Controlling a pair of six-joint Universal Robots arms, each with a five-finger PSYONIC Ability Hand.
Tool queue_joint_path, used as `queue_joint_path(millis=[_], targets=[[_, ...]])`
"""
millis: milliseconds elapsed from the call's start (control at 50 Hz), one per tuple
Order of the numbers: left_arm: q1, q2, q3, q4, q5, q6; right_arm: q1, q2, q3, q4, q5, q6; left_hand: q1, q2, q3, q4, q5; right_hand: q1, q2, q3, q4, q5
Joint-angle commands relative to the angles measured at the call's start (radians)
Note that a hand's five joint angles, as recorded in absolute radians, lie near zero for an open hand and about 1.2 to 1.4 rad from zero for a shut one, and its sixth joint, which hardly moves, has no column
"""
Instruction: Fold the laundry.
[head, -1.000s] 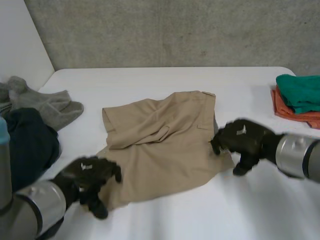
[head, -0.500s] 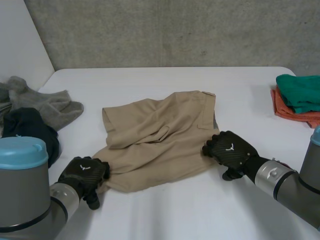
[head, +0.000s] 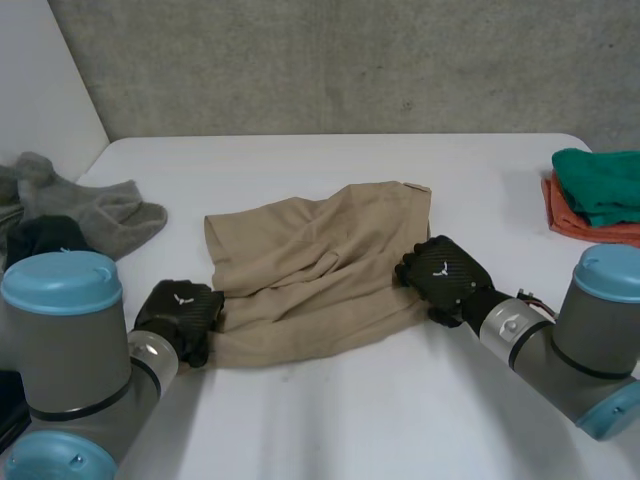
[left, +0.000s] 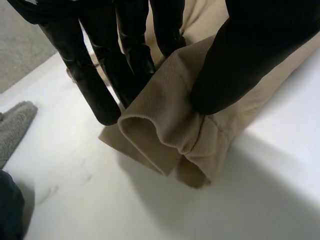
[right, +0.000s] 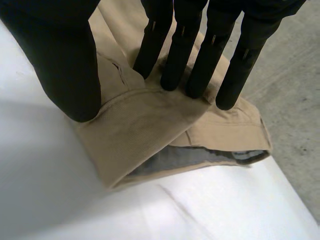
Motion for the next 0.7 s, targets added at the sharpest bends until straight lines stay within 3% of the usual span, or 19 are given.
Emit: queue_joint_path(millis=[20, 80, 200, 280, 360, 480, 580, 700], targets=[[-0.007, 0.007, 0.017, 0.013, 0.001, -0.003, 0.013, 0.038, -0.042, -0.014, 0.03, -0.013, 0.255, 0.203, 0.208, 0.199, 0.23, 0.431, 0.401, 0.401, 0.402, 0.414], [-0.011, 0.007, 0.026, 0.013, -0.001, -0.002, 0.014, 0.047, -0.058, -0.003, 0.03, -0.011, 0.255, 0.203, 0.208, 0.199, 0.23, 0.623, 0.593, 0.593, 0.594, 0.605], [-0.004, 0.064, 0.092, -0.013, -0.01, -0.003, 0.013, -0.002, -0.098, 0.138, 0.025, 0.018, 0.255, 0.203, 0.208, 0.199, 0.23, 0.623, 0.593, 0.594, 0.594, 0.606], [-0.004, 0.205, 0.153, -0.076, 0.004, -0.011, -0.001, -0.13, -0.176, 0.317, 0.025, 0.07, 0.255, 0.203, 0.208, 0.199, 0.23, 0.623, 0.593, 0.594, 0.594, 0.606], [-0.005, 0.404, 0.26, -0.122, 0.071, -0.02, -0.036, -0.351, -0.341, 0.579, 0.025, 0.142, 0.255, 0.203, 0.208, 0.199, 0.23, 0.623, 0.593, 0.594, 0.594, 0.606], [-0.001, 0.561, 0.468, -0.191, 0.09, -0.034, -0.075, -0.516, -0.573, 0.691, 0.036, 0.234, 0.255, 0.203, 0.208, 0.199, 0.23, 0.623, 0.593, 0.594, 0.594, 0.606], [0.009, 0.498, 0.678, -0.338, 0.08, -0.037, -0.079, -0.507, -0.717, 0.716, 0.057, 0.325, 0.255, 0.203, 0.208, 0.199, 0.23, 0.623, 0.593, 0.594, 0.594, 0.606], [0.032, 0.318, 0.759, -0.461, 0.074, -0.029, -0.001, -0.393, -0.74, 0.731, 0.134, 0.251, 0.255, 0.203, 0.208, 0.199, 0.23, 0.623, 0.593, 0.594, 0.594, 0.606]])
